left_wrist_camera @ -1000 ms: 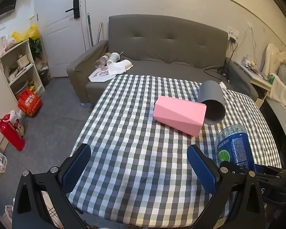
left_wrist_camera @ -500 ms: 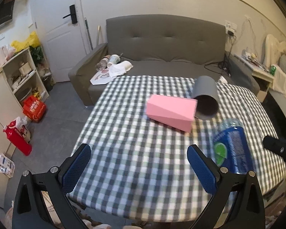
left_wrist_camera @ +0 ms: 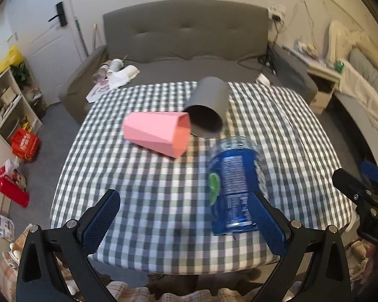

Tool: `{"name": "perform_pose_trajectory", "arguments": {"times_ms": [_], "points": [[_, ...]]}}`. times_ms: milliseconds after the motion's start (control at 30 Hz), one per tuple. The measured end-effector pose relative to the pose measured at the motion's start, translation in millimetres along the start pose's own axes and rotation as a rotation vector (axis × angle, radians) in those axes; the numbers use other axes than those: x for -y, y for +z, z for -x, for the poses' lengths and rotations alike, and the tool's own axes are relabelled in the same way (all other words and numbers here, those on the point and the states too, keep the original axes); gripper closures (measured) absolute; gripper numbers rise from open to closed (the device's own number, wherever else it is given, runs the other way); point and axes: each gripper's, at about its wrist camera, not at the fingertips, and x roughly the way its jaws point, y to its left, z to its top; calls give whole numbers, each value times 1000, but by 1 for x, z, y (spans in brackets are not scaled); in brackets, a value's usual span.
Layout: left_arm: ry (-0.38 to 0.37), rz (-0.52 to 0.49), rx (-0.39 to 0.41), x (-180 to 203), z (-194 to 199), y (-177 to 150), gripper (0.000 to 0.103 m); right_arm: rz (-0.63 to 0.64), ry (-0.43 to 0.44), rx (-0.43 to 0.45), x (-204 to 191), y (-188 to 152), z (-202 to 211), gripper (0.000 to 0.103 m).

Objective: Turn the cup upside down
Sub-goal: 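Grasp the bottle with the left gripper while the right gripper opens and releases it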

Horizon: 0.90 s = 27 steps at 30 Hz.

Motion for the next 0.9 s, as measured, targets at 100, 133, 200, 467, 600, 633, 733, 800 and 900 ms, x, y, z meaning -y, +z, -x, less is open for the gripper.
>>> {"name": "perform_pose_trajectory", "arguments": {"times_ms": [100,133,200,467,600,633,733,800,900], "points": [[-6,-26,-33,12,-8,9,0,1,-10,6,7,2,0,4],[-11,-33,-48,16,-11,12,0,-3,-12,7,9,2,0,3],[-25,-44,-81,22,-20,17,0,-22,-11,8,16,4,-2,3],[-57,-83,-195,36,-57,40,0,-76,-2,-18,30,9,-19,3],[-66,-83,-269,40,-80,49,0,-72,-1,-40,28,12,-32,3],[-70,-81,-280,40,-84,50,0,-72,0,-46,28,13,-36,3],[-85,-77,-317,41,-95,51,0,-75,0,-57,29,17,-44,3],[-95,-79,-330,42,-100,52,0,-77,0,-62,28,19,-49,3],[-126,-73,-352,42,-107,54,1,-75,-5,-72,27,20,-55,3]]}}
